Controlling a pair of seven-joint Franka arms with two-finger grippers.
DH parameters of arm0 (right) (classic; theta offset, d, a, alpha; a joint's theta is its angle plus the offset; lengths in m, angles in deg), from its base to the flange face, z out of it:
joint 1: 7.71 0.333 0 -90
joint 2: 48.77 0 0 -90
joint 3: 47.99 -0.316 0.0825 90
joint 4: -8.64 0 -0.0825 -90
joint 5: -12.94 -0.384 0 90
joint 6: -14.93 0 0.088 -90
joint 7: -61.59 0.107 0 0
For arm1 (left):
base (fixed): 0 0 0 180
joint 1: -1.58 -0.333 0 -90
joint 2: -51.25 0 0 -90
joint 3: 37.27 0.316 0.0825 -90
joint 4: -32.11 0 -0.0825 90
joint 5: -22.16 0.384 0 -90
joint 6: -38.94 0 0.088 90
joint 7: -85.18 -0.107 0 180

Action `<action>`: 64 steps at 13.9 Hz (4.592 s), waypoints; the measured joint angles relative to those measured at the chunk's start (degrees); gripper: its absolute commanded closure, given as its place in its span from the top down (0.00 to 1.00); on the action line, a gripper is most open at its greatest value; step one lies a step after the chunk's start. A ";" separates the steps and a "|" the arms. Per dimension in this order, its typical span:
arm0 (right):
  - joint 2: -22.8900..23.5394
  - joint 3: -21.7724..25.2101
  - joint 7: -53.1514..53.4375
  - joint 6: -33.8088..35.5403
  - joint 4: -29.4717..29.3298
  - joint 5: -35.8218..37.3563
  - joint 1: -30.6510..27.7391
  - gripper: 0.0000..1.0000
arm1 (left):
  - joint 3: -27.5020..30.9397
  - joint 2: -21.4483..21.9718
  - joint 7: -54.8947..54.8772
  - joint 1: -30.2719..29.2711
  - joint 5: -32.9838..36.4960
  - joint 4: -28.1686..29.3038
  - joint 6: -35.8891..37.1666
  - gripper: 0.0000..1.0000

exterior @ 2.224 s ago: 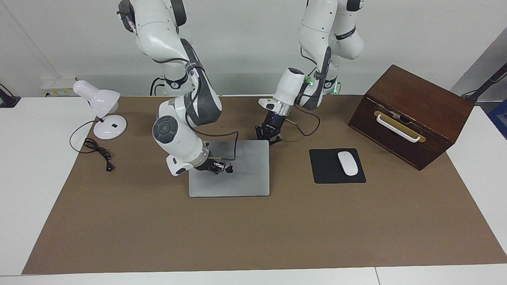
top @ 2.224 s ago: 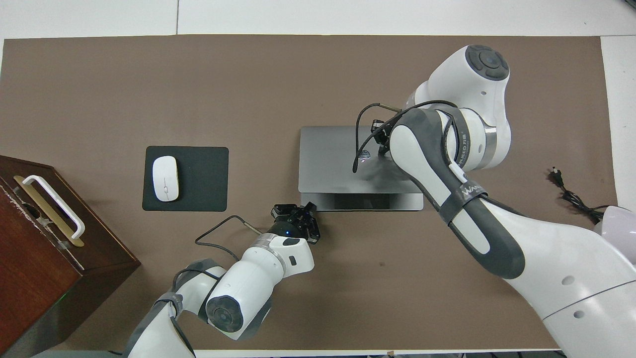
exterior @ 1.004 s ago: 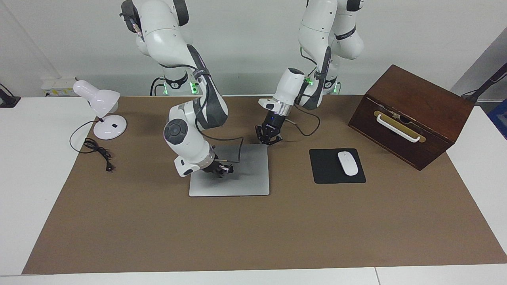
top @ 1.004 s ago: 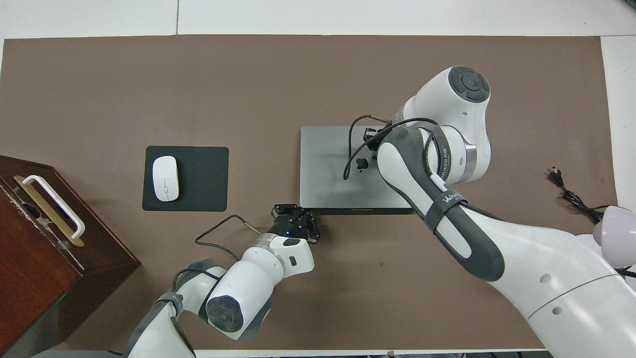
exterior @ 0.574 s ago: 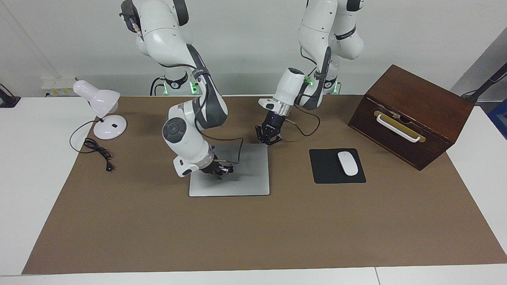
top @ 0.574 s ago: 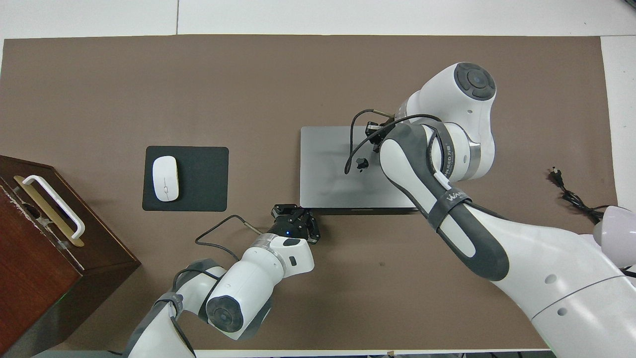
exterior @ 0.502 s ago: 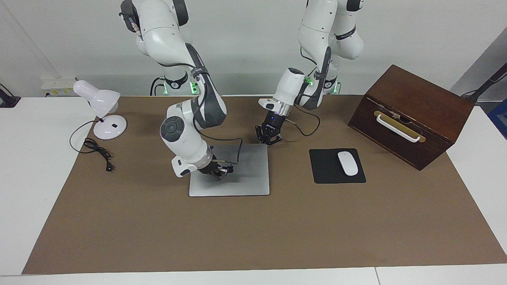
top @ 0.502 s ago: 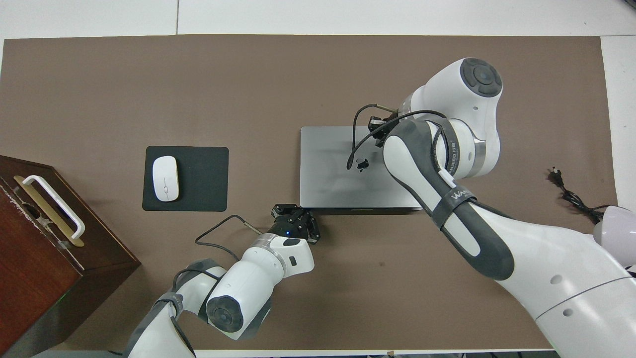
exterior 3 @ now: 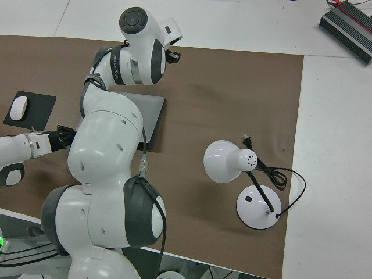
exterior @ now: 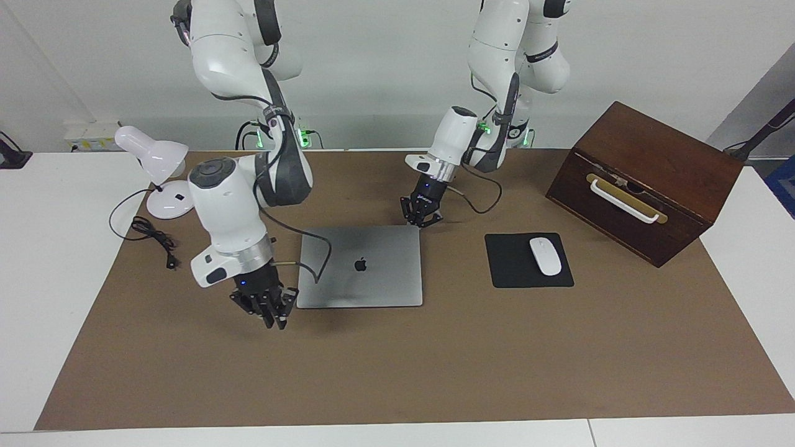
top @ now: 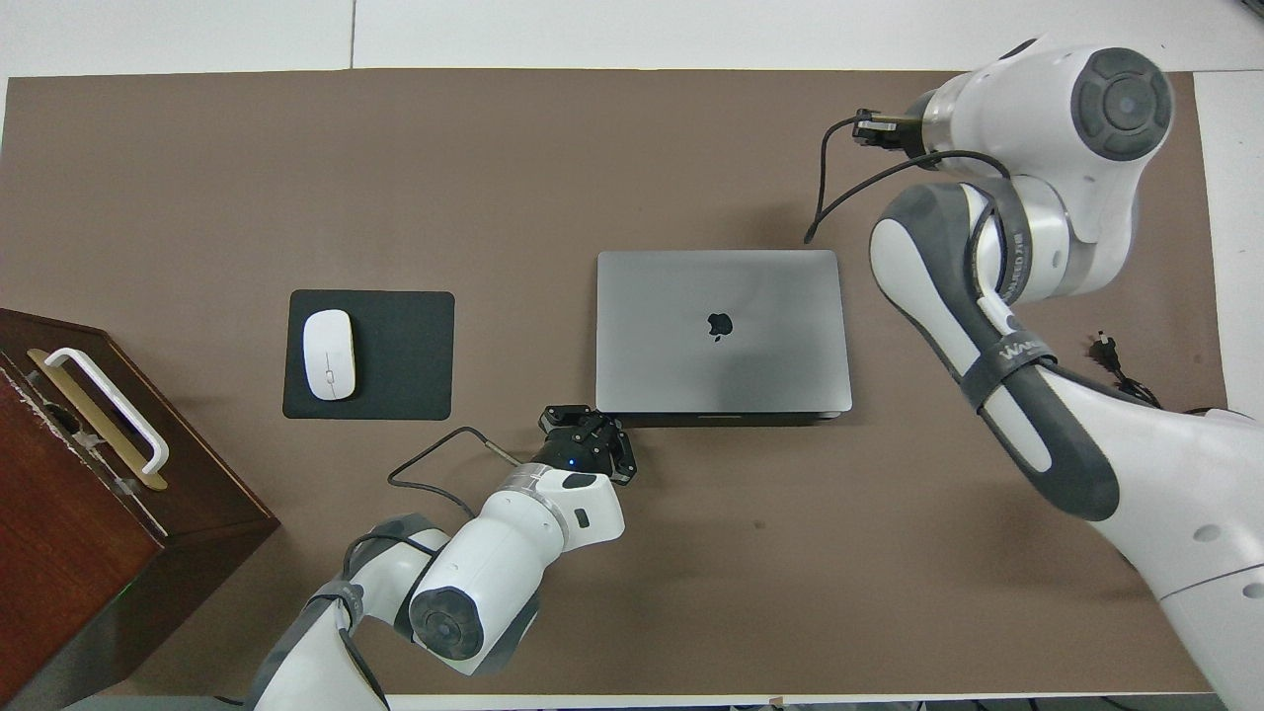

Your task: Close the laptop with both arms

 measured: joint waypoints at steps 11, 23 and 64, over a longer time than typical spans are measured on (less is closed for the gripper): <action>-16.60 -0.44 -12.13 36.88 -10.90 5.60 -6.58 1.00 | 1.16 15.33 5.28 -2.92 -0.20 -0.11 24.29 0.00; -30.62 -0.31 -7.90 33.35 8.73 4.39 -7.00 1.00 | 1.56 35.54 2.64 -16.18 2.00 -19.05 85.70 0.00; -31.12 -0.88 -11.41 41.66 5.94 4.37 -6.92 1.00 | 1.50 20.20 1.05 -45.85 9.76 -48.64 108.13 1.00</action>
